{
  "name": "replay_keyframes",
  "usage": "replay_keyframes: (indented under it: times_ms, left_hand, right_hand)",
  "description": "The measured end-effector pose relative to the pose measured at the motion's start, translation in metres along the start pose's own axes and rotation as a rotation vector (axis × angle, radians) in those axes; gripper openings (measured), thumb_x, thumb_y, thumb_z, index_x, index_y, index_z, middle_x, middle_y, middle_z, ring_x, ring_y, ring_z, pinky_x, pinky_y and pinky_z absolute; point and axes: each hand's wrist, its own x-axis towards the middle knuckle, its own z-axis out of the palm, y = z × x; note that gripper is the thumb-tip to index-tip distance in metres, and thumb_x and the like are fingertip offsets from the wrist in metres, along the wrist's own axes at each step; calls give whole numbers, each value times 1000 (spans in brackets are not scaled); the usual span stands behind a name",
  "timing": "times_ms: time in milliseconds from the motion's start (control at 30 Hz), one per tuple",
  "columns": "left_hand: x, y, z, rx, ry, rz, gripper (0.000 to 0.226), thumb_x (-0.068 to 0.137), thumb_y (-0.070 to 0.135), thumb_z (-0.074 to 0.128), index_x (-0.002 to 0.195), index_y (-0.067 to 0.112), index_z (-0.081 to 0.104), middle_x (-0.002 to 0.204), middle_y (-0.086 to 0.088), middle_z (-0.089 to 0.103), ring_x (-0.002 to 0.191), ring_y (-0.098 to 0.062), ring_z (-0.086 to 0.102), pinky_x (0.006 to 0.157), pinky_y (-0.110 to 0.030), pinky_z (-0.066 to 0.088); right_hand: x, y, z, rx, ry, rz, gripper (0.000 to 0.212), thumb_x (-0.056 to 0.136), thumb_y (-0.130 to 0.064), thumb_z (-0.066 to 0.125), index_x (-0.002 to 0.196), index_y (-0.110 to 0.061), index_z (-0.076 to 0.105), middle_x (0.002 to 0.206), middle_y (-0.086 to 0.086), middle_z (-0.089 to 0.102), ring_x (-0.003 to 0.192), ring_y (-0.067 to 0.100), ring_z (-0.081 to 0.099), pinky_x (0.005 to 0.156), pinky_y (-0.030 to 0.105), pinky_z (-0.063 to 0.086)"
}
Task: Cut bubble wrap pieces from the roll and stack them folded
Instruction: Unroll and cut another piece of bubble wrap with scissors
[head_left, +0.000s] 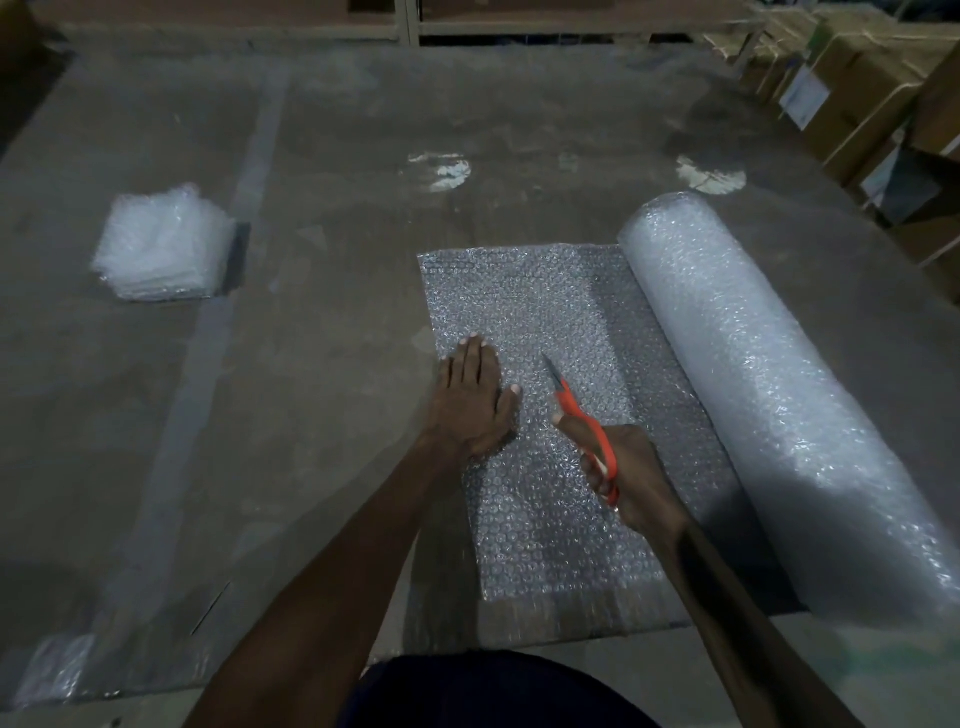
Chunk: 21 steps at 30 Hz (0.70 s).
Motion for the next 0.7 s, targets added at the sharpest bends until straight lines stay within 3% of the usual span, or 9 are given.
replay_keyframes:
  times_ms: [233,433,700]
  left_hand:
    - [36,-12,-19,15,-28,10,73,106,48,17,157,-1,-4,165,-20,-10,153,-32,-11,121,-45,-10]
    - [62,-34,-21,1,-14,0,83,96,54,8,157,-2,7,165,-23,2,153,-36,0,124,-49,1]
    - [62,-39,-17,-17,-7,19,82,97,55,7,157,-1,3,166,-20,-2,154,-32,-5,124,-46,-4]
  right_hand:
    - [6,-9,2,-20,-16,11,39,74,-39,88,63,-9,66,54,11,52,39,16,38,39,22,29]
    - [2,-12,-1,-40,-26,21,40,76,-36,88,64,-9,61,52,8,51,38,15,38,40,20,30]
    - [10,-24,10,-36,0,34,41,76,-41,87,61,-11,63,50,7,52,38,15,39,43,22,28]
